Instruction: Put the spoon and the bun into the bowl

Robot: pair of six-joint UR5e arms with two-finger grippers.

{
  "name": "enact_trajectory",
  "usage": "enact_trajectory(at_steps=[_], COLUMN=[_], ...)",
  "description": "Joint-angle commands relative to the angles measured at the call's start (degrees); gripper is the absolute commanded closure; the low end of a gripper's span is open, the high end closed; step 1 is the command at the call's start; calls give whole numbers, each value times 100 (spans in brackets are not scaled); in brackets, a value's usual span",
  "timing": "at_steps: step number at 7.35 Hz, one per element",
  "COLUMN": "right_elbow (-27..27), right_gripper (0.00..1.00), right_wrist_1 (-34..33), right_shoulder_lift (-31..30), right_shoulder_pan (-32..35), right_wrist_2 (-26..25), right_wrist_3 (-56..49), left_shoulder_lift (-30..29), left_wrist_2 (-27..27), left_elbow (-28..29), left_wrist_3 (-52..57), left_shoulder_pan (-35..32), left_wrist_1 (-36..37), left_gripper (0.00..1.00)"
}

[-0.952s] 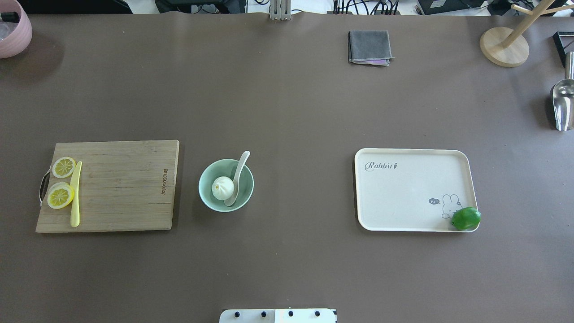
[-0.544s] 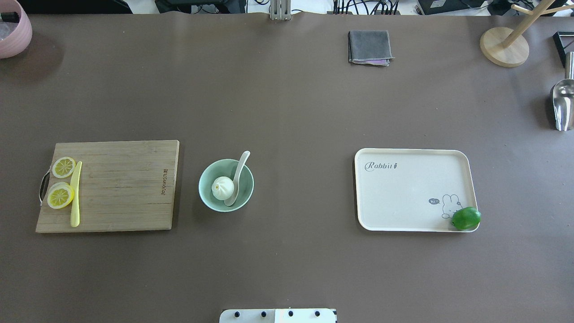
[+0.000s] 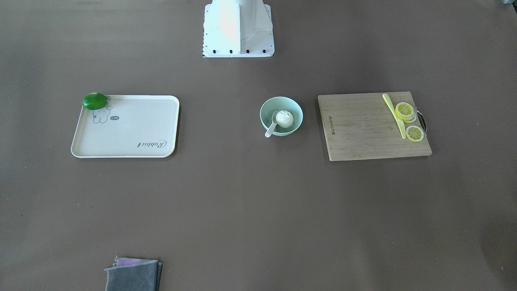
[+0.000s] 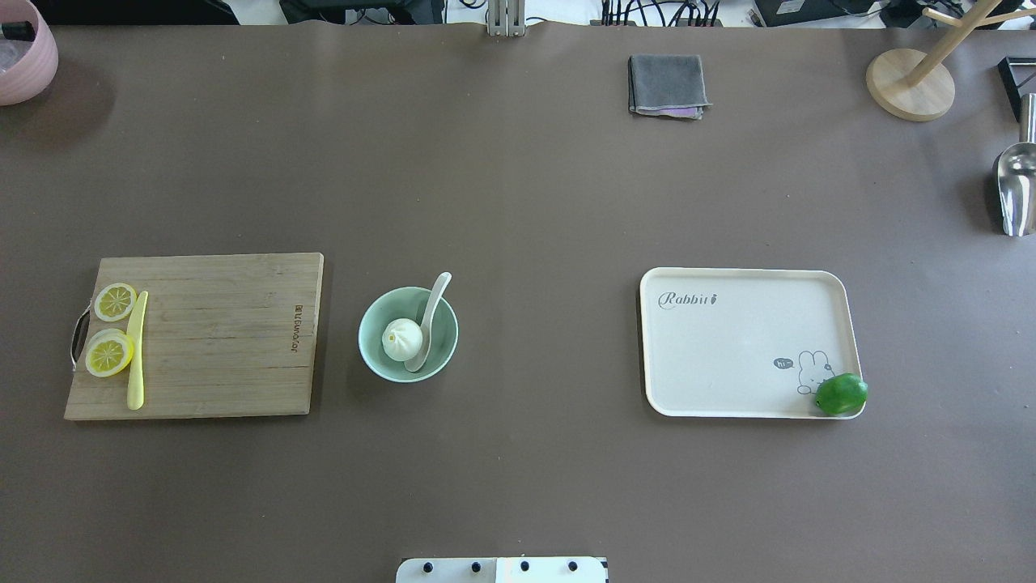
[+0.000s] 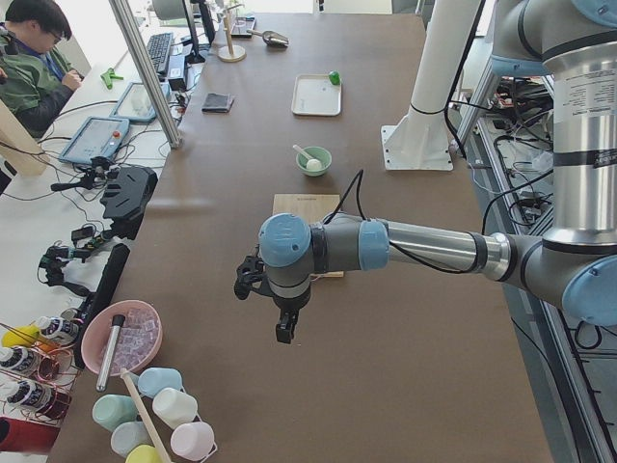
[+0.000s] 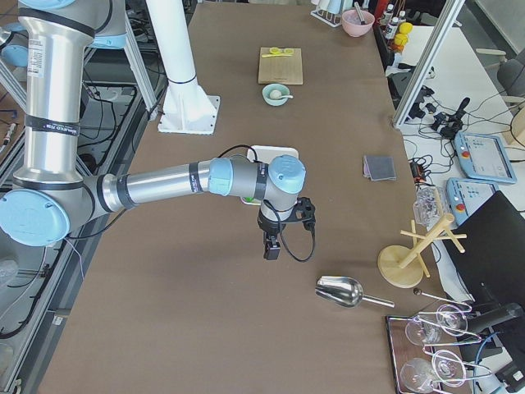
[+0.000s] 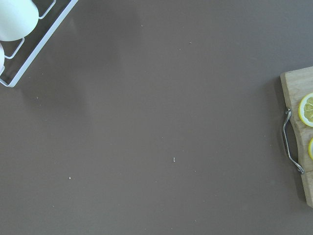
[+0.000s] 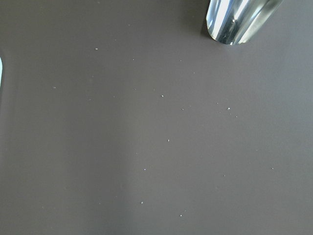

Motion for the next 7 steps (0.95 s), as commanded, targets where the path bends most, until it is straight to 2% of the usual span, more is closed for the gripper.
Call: enact_trajectory(at_steps=[1,7], right_elbow=[4,48], right_gripper=[0,0], right_wrist_1=[0,9], right_shoulder_lift=[-2,-2], right_shoulder_pan=[-61,-105], right_wrist_2=[2,72], right_wrist_3=[0,0], left_shoulder_lift=[40,49], left_wrist_2=[0,26], left_elbow=[-11,-20], left_wrist_3=[4,4], left_shoulder_pan=[0,9], left_wrist_1=[0,-9], left_gripper=[2,2])
